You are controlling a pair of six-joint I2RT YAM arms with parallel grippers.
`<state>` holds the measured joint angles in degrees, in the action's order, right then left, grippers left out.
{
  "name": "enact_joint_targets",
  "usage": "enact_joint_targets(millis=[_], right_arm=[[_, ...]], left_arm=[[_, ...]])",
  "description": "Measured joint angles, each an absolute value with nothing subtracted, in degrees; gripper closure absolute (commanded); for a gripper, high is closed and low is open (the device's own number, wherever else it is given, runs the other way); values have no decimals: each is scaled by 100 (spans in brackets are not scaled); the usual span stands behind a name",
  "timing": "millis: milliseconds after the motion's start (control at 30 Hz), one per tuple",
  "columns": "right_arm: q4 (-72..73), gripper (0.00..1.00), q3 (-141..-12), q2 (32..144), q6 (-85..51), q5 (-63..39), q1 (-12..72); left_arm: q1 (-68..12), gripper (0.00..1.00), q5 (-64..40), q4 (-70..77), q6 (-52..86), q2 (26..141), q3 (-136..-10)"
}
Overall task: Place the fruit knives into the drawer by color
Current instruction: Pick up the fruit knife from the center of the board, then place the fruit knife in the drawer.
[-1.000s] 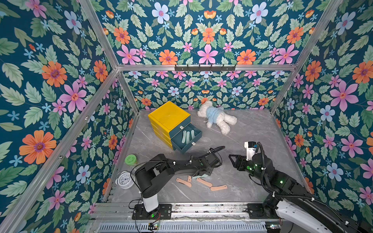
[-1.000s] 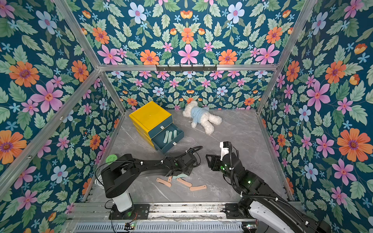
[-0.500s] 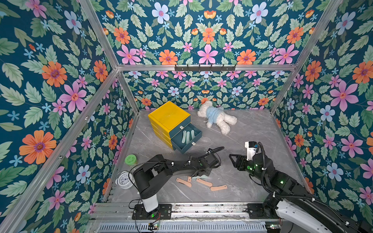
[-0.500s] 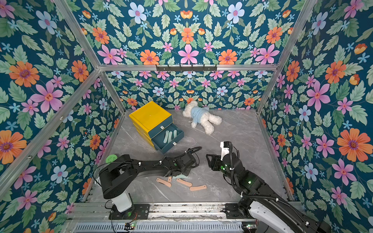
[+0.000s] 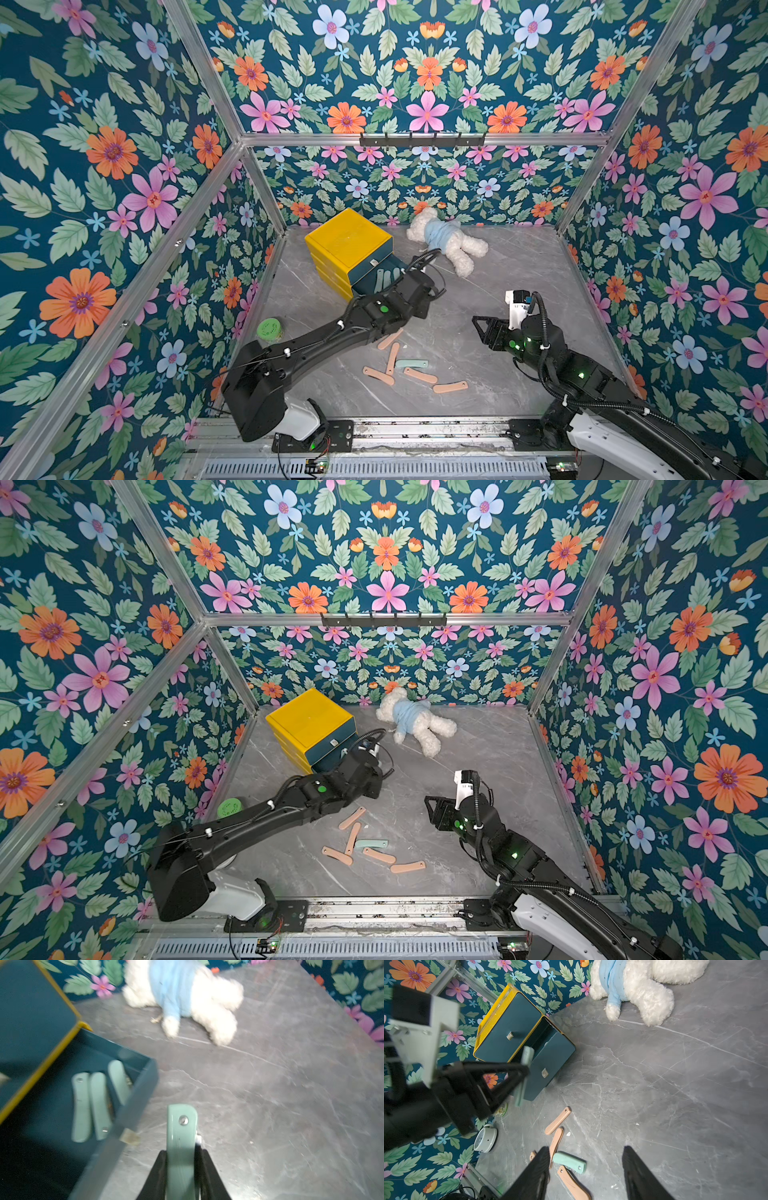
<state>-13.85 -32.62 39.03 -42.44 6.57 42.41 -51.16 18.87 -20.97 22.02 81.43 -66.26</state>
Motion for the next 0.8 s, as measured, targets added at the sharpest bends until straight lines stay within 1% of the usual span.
enact_joint_targets(millis=[167, 300, 433, 567, 633, 800], right_arm=[[-1374, 42, -3262, 4051, -4246, 652, 4241], [-1341, 42, -3280, 4145, -4248, 650, 4241], [-1339, 42, -3330, 4185, -4248, 635, 4241], [-1339, 42, -3332, 4187, -4248, 609, 4241], [-1339, 41, -3332, 4187, -4248, 593, 4241], [-1341, 41, -3369, 4268, -4241, 464, 4241]], left_arm=[[-4471, 75, 2353, -2237, 1903, 7948, -6849], [-4021, 75, 2635, -2290, 1772, 8241, -6906], [-3854, 74, 2711, -2285, 1647, 8663, -7035], [-3734, 68, 2720, -2272, 1640, 8912, -7087], [-3736, 60, 2700, -2276, 1632, 8956, -7085], [-3741, 33, 2506, -2259, 1645, 8761, -7008]])
